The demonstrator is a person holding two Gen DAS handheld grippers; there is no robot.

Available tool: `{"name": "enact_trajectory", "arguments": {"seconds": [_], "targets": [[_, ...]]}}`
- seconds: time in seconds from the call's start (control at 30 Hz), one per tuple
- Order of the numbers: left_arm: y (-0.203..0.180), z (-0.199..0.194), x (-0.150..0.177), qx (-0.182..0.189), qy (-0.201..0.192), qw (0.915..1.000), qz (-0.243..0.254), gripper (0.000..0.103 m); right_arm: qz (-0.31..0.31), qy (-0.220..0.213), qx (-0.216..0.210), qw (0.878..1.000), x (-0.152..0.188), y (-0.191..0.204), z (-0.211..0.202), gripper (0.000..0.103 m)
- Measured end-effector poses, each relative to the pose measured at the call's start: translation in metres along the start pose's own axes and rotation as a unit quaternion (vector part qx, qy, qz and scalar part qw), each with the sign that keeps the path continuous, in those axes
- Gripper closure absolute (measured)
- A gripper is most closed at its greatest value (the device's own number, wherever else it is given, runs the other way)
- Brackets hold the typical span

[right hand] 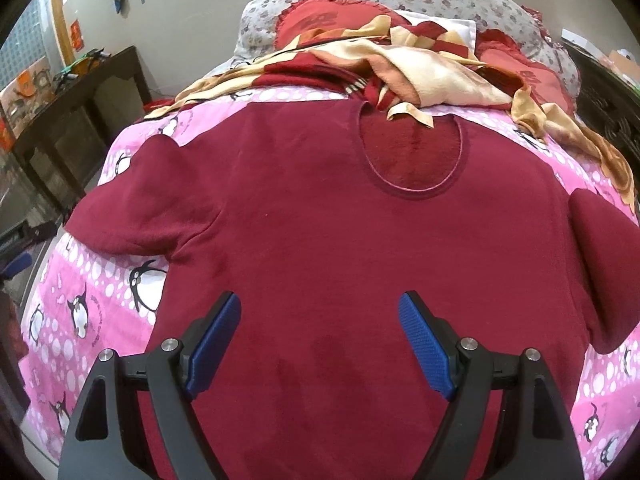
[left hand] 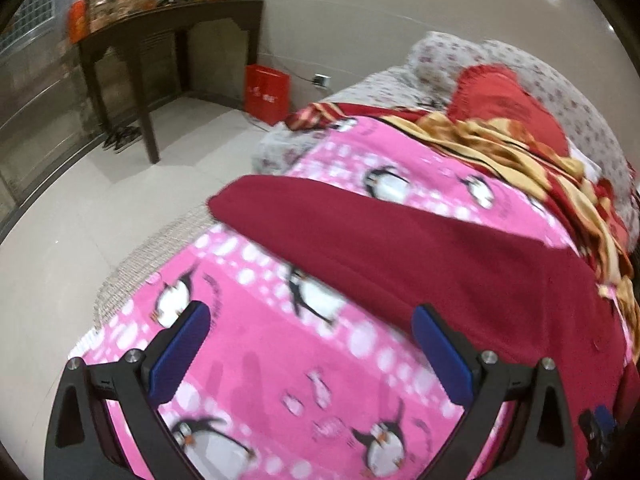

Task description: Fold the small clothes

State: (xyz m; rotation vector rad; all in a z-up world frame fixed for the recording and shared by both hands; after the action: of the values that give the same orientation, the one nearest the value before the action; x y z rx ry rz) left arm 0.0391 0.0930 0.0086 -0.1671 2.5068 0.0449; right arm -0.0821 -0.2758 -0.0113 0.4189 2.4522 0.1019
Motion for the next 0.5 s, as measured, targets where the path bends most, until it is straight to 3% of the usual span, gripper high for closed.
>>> {"name": "enact_trajectory", "arguments": {"seconds": [0.5], "targets": [[0.004,0.041,-0.016,-0.010,0.025,0.9993,-0.025,0.000,-0.007,0.016,0.001,1.000,0.001,0.007,0.011,0.007]]}}
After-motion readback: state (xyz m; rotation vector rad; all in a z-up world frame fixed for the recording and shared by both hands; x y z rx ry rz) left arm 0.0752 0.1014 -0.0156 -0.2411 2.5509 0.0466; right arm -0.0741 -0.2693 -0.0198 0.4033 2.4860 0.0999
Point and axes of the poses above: each gripper's, at about its wrist camera, not at the fingertips, and z roughly the way its jaws point, y to its left, x to its underside, the point moved 6 cm from there along z, roughly the way its jaws point, and after that the axes turned 8 degrees about -x, right-handed, at the moved point
